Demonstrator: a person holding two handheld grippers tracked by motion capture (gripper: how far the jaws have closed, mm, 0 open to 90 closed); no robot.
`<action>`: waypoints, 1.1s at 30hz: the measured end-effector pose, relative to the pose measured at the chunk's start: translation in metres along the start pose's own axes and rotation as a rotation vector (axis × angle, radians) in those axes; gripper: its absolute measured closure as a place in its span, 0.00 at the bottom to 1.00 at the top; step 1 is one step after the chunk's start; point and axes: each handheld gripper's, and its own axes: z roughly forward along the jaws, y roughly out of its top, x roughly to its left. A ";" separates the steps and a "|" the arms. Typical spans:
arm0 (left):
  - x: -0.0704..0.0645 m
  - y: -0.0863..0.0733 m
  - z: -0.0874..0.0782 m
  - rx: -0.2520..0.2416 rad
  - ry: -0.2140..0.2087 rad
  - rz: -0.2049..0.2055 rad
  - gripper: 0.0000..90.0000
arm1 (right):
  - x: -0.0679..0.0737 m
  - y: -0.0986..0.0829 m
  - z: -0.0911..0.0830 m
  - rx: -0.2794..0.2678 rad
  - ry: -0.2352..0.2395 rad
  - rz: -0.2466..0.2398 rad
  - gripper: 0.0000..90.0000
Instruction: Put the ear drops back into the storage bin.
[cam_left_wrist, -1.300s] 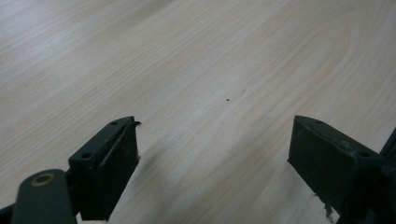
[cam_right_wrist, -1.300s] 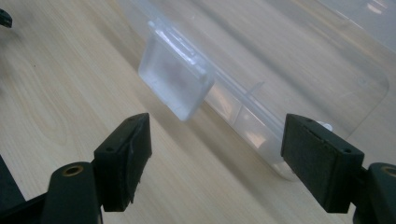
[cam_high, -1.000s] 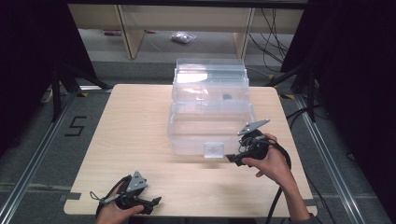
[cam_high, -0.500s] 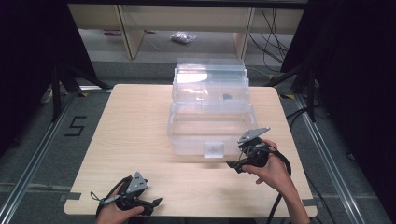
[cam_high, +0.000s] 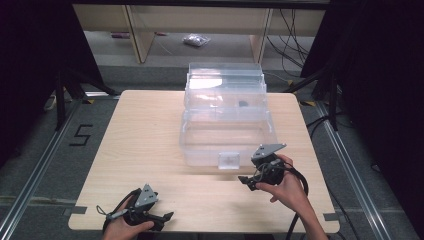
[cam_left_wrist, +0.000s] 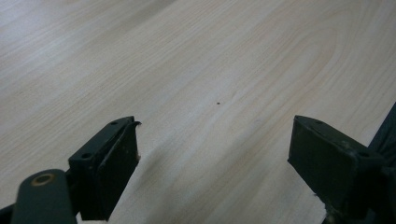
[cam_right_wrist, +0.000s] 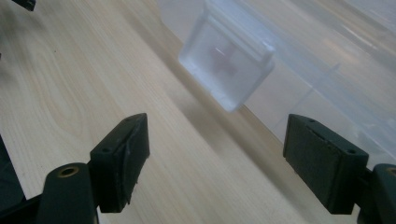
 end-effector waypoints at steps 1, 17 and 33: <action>0.000 0.000 0.000 -0.002 0.001 -0.001 0.17 | 0.002 -0.001 0.001 -0.001 -0.006 0.003 0.26; -0.001 0.000 0.000 0.002 -0.003 -0.001 0.17 | 0.017 -0.017 0.020 0.048 0.033 -0.046 0.26; -0.001 0.000 0.000 0.003 -0.001 0.001 0.17 | 0.028 -0.030 0.031 0.048 0.031 -0.040 0.26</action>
